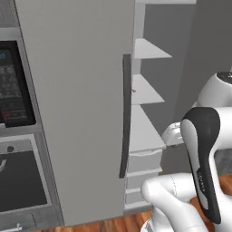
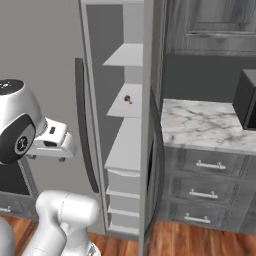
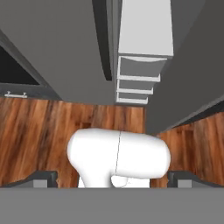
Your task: Take the mushroom, broccoli, and mushroom from the freezer and place them in the bowl on the counter.
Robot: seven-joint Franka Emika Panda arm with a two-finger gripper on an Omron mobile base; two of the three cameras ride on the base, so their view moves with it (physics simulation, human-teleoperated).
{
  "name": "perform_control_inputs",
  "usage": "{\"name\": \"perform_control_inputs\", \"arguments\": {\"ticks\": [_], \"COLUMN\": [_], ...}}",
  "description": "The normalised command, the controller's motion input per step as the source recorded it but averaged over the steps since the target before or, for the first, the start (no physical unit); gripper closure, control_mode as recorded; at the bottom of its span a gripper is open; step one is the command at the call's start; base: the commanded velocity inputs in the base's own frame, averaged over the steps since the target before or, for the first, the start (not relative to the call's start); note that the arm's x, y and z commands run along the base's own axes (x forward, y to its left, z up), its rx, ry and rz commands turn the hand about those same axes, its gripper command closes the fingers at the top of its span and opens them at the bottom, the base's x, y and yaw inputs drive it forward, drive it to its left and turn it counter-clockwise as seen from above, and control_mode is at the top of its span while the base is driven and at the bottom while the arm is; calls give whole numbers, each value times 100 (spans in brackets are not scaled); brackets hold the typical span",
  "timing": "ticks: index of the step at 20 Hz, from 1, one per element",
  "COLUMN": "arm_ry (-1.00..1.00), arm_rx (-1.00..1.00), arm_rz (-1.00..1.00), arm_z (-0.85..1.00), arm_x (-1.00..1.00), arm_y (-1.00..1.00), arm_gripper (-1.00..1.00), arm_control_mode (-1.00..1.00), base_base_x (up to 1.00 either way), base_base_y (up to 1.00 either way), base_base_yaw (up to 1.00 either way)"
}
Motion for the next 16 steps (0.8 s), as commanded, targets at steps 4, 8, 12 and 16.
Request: {"name": "perform_control_inputs", "arguments": {"ticks": [4, 8, 12, 16], "arm_ry": [0, 0, 0, 0], "arm_rx": [0, 0, 0, 0], "arm_rz": [0, 0, 0, 0], "arm_z": [0, 0, 0, 0], "arm_x": [0, 0, 0, 0], "arm_y": [0, 0, 0, 0], "arm_gripper": [-100, -100, -100, -100], "arm_control_mode": [100, 100, 100, 100], "base_base_x": [71, 66, 58, 39], "base_base_y": [-16, -20, -18, -21], "base_base_yaw": [7, 8, 7, 5]}}
